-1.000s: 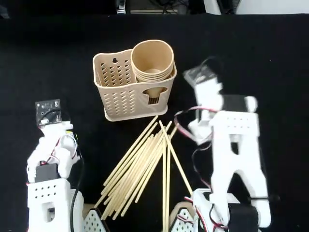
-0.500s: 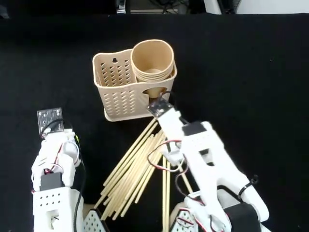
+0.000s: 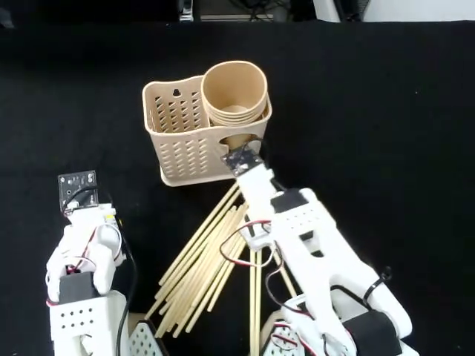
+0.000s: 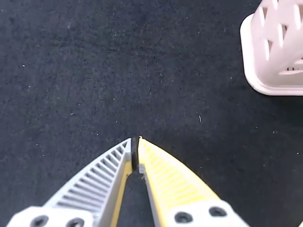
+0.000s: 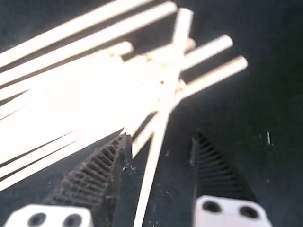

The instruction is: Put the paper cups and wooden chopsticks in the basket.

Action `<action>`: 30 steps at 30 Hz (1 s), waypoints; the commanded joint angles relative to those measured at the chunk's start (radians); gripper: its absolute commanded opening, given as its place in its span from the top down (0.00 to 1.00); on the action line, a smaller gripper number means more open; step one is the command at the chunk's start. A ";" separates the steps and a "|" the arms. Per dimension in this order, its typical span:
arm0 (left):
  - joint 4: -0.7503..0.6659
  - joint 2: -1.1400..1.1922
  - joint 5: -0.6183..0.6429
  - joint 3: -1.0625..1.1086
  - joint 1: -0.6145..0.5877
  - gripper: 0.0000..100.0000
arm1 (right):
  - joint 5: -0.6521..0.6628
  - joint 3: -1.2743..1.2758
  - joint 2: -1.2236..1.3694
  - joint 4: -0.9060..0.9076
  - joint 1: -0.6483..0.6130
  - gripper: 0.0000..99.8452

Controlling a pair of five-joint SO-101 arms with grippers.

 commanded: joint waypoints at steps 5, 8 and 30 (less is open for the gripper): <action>0.051 -0.092 -0.003 -0.036 -0.001 0.95 | -0.040 0.042 -0.024 -0.072 -0.101 0.79; 0.049 -0.135 -0.003 -0.012 -0.001 0.95 | -0.080 0.045 -0.024 -0.066 -0.123 0.79; 0.052 -0.184 -0.003 0.018 -0.005 0.95 | -0.078 0.084 -0.022 -0.068 0.055 0.94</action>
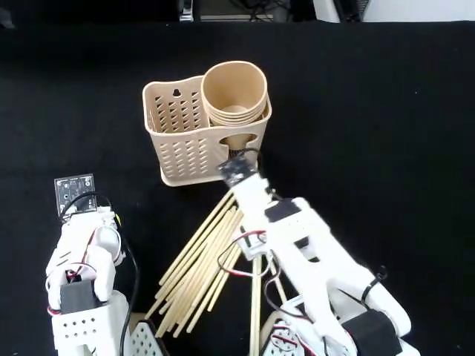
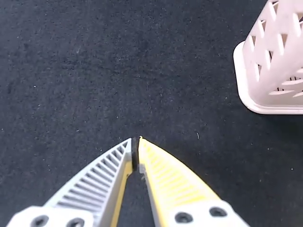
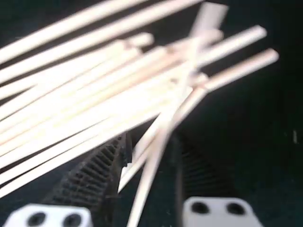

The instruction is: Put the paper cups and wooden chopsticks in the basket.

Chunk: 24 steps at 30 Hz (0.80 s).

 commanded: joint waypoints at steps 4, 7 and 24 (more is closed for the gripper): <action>-0.002 -0.009 -0.003 -0.012 -0.008 0.95 | 0.000 -0.004 -0.022 -0.012 0.141 0.98; -0.003 -0.009 -0.003 -0.010 -0.010 0.95 | 0.002 -0.004 -0.027 -0.012 0.176 0.98; -0.003 -0.009 -0.006 -0.007 -0.010 0.95 | -0.002 -0.275 -0.022 -0.006 0.350 0.98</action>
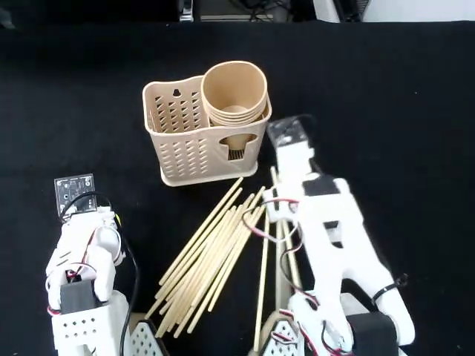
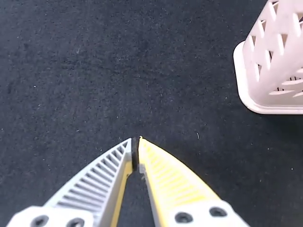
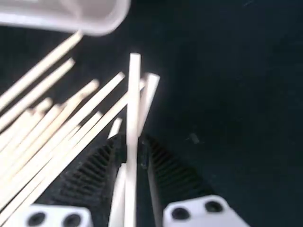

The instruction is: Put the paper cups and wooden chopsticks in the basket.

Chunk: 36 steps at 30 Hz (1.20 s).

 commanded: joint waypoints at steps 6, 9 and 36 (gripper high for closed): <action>-0.003 -0.009 -0.006 -0.007 -0.010 0.95 | 0.002 -0.101 -0.022 -0.018 0.091 0.98; -0.003 -0.009 -0.006 -0.008 -0.010 0.95 | 0.002 -0.099 -0.022 -0.058 0.087 0.98; -0.005 -0.009 -0.006 -0.007 -0.004 0.95 | -0.009 -1.007 -0.031 0.399 0.077 0.99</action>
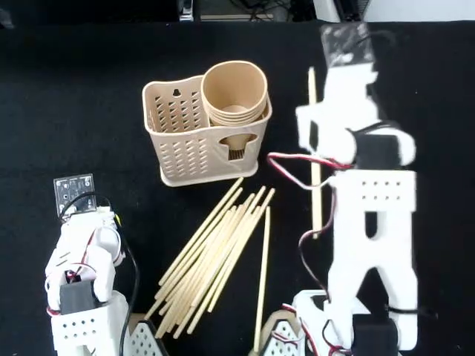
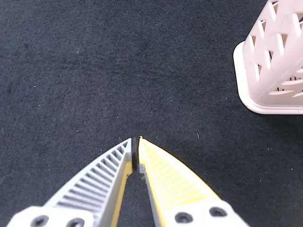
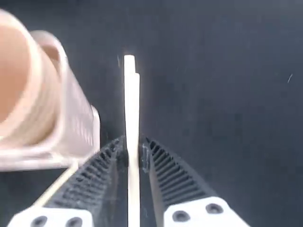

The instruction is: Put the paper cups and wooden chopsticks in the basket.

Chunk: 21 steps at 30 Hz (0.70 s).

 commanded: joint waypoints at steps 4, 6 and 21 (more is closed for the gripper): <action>-0.029 -0.009 -0.008 -0.002 -0.010 0.95 | -0.018 -0.357 -0.031 0.084 -0.080 0.99; -0.051 -0.009 -0.009 0.016 -0.010 0.95 | -0.055 -0.444 -0.031 0.089 -0.112 0.99; -0.055 -0.009 -0.008 0.021 -0.008 0.95 | -0.184 -0.636 -0.022 -0.187 -0.433 0.99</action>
